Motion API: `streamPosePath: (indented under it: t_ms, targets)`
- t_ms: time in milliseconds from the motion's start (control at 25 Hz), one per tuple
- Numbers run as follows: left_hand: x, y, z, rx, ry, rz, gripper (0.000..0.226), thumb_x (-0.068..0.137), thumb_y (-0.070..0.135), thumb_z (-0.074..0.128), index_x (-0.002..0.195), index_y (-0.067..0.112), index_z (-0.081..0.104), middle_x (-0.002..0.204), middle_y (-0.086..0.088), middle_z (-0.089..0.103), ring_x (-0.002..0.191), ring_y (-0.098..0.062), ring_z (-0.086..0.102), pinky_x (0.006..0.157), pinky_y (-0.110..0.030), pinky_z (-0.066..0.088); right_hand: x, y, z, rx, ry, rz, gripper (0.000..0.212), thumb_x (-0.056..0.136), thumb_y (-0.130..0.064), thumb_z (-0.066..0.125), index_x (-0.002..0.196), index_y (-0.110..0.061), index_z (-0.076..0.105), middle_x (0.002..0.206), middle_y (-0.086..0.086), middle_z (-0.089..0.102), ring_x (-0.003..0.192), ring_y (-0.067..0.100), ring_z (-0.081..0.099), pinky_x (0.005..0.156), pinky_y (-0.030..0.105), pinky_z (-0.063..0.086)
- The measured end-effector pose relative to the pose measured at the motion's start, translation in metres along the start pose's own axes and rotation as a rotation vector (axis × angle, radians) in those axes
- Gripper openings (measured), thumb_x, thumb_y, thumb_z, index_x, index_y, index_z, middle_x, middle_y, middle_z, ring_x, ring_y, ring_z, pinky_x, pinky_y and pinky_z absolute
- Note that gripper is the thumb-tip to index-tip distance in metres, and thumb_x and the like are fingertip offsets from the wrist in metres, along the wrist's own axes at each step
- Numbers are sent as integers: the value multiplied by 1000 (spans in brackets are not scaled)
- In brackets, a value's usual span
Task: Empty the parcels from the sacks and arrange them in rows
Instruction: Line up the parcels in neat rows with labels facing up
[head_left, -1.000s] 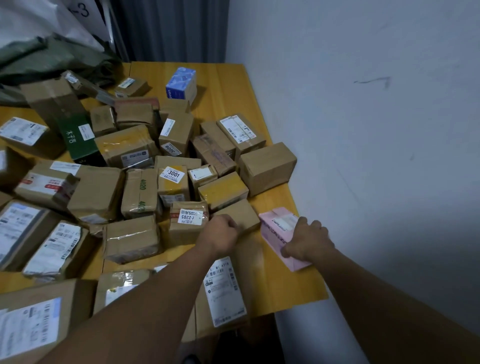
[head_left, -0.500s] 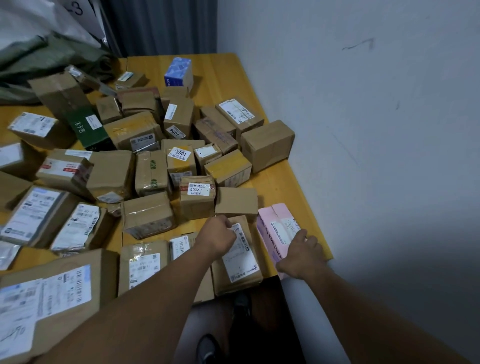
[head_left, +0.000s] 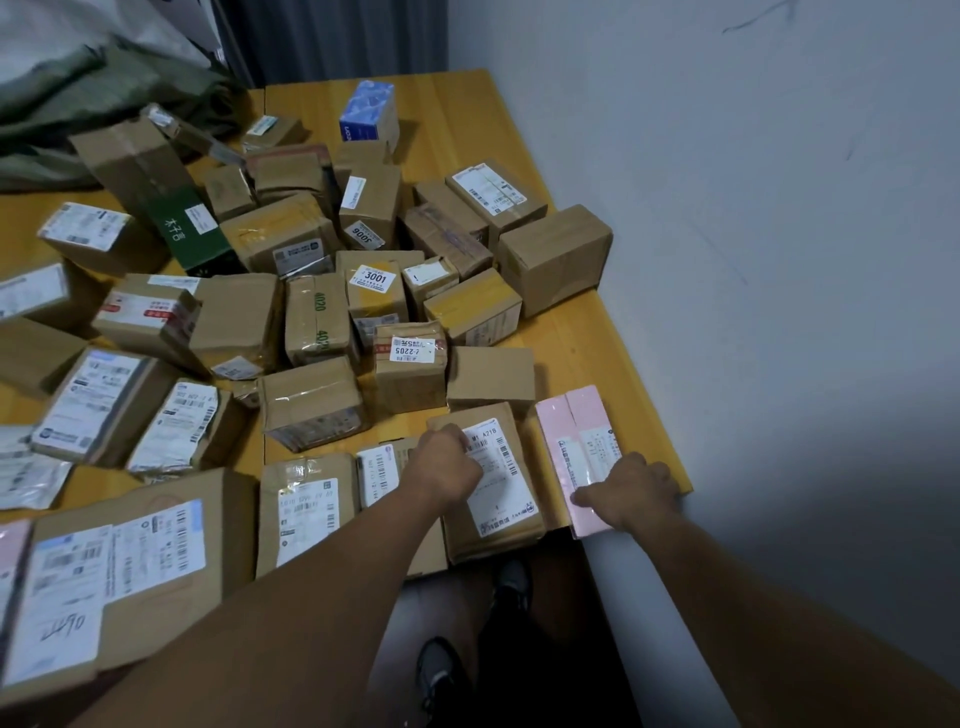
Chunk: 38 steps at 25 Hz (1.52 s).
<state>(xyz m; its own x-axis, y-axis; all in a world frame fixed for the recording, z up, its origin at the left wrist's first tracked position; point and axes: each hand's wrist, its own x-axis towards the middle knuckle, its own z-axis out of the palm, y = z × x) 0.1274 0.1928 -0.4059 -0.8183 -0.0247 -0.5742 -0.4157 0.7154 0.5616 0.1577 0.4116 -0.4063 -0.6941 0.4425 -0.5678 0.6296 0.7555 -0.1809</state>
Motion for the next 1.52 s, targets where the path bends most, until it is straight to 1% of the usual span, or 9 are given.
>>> streamPosePath:
  t_ms: [160,240,480,640,800,960,1120,1360,1520]
  targets:
    - [-2,-4,9,55,-35,-20,55,82,11,66,134,18,49,128,-11,52,113,-31,56,91,-48,55,-13,-4,19,-78,100,-83,94,65,-60,85,131,-14,39,128,14,45,122,31,45,97,38,43]
    - [-1,-3,11,80,-46,-18,60,81,11,67,136,18,46,128,-12,50,116,-32,54,93,-49,54,-18,-5,31,6,137,-116,94,65,-56,87,130,-13,35,127,13,44,122,32,45,96,43,46]
    - [0,-4,12,129,-42,-23,69,80,9,71,140,19,40,131,-10,46,122,-31,49,99,-47,50,-8,0,21,181,-43,-122,74,66,-40,80,123,-15,41,118,9,55,110,32,57,89,47,56]
    - [-1,-5,13,124,-47,-10,69,80,6,71,140,20,40,133,-9,45,123,-31,47,101,-47,49,-6,3,18,81,-23,-115,79,62,-48,85,122,-18,44,123,9,51,119,31,47,100,41,47]
    - [-1,-7,15,112,-42,1,70,79,4,70,140,20,40,133,-8,45,124,-30,47,101,-47,48,-8,2,27,3,-9,-239,72,73,-47,81,127,-15,44,125,10,43,124,30,36,100,38,37]
    - [-2,-9,15,89,-52,9,71,79,4,71,141,21,40,133,-8,45,124,-29,46,101,-44,48,-4,-1,31,55,-41,-254,50,82,-27,73,123,-12,49,126,12,46,123,31,40,100,37,40]
    - [-3,-10,15,81,-58,28,71,79,7,73,140,20,40,132,-8,45,121,-28,47,100,-43,48,0,-1,29,-1,-6,-271,44,83,-20,69,121,-10,50,124,15,51,122,32,42,99,36,40]
    - [0,-11,9,25,-65,17,64,80,6,72,137,16,45,127,-9,51,114,-28,54,95,-46,53,-3,-10,16,-41,-46,-258,41,87,-26,66,122,-14,50,124,14,50,119,32,45,100,36,41]
    - [-2,2,-13,-44,30,25,48,85,3,65,130,12,51,121,-10,56,109,-30,59,87,-44,57,-1,-28,-9,-52,-20,-241,32,88,-33,62,114,-17,48,119,13,49,111,32,50,93,37,45]
